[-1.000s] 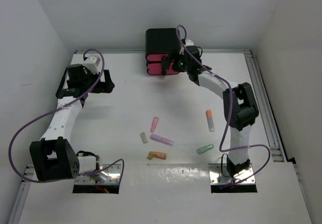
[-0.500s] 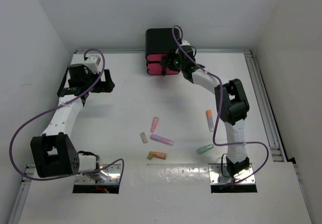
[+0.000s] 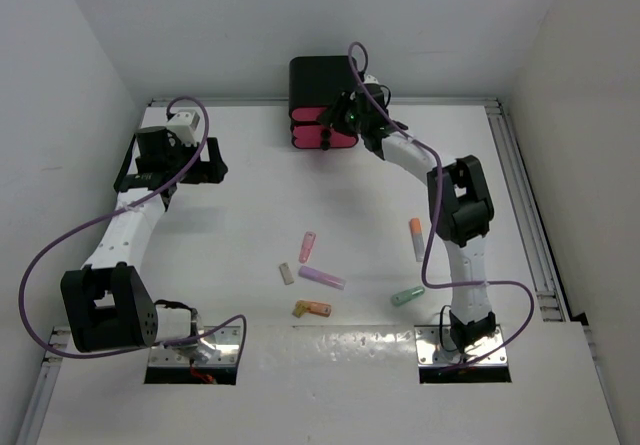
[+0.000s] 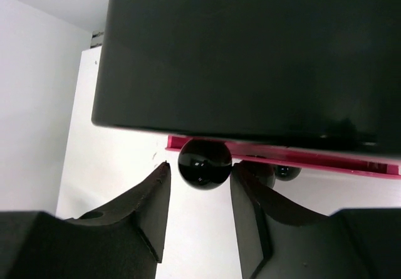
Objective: Sort the stationery into containers
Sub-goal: Open the drawer in the storage box.
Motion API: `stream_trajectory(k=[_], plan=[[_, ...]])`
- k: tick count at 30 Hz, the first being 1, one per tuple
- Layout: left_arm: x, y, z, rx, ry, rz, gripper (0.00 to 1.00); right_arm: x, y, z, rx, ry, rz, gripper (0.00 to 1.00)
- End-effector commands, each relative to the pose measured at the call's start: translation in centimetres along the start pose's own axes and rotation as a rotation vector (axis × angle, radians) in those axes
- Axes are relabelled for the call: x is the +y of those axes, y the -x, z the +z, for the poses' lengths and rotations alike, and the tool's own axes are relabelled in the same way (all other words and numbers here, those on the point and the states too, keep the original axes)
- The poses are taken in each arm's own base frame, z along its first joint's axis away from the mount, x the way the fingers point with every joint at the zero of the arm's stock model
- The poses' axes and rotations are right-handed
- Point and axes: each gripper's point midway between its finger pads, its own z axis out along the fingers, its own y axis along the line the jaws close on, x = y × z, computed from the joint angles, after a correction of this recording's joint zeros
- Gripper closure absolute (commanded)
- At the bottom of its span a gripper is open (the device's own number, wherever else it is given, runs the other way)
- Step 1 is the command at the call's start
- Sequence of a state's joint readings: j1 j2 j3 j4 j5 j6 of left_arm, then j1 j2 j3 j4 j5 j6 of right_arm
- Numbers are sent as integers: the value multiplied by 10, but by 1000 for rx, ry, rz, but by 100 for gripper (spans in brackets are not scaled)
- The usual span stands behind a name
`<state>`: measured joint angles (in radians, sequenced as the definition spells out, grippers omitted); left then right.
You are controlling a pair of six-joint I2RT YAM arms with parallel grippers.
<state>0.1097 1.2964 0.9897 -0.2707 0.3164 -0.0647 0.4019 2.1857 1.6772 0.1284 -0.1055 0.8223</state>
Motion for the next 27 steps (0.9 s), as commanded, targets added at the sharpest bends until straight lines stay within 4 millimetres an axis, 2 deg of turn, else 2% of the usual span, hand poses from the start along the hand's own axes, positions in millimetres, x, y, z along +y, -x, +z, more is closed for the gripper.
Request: stream_trajectory(k=[1,5,6,13,14,18,20,21,23,26,27], plan=[[2,3,5,-19,8,9,0,18,30,3,-75,53,35,59],[3,1,5,-13,14,8,0,22,29,3,-70,78,49,67],[3,1,5,-13,14,7,0,22,27,3,-64,84,55,73],[2,2,2,-16,11,6,0,40,25,-11,-32,151,93,99],[1,3,1,-17,10,6,0,38,20,-13,-19,148,100,100],[-1,6,-4,-30,5,12,0,51,16,-29,3,174,116,100],[-3,7,-7,-38,2,15,0,48,5,-35,35,172,127,100],[-4,6,-8,-36,-1,14,0,57,6,-42,35,188,129,100],[-5,7,-11,-42,-2,18,0,54,-8,-49,66,180,137,100],[-7,6,-16,-44,-8,21,0,60,-24,-65,108,182,155,100],[-8,5,-16,-42,-10,21,0,64,-23,-73,108,186,155,100]])
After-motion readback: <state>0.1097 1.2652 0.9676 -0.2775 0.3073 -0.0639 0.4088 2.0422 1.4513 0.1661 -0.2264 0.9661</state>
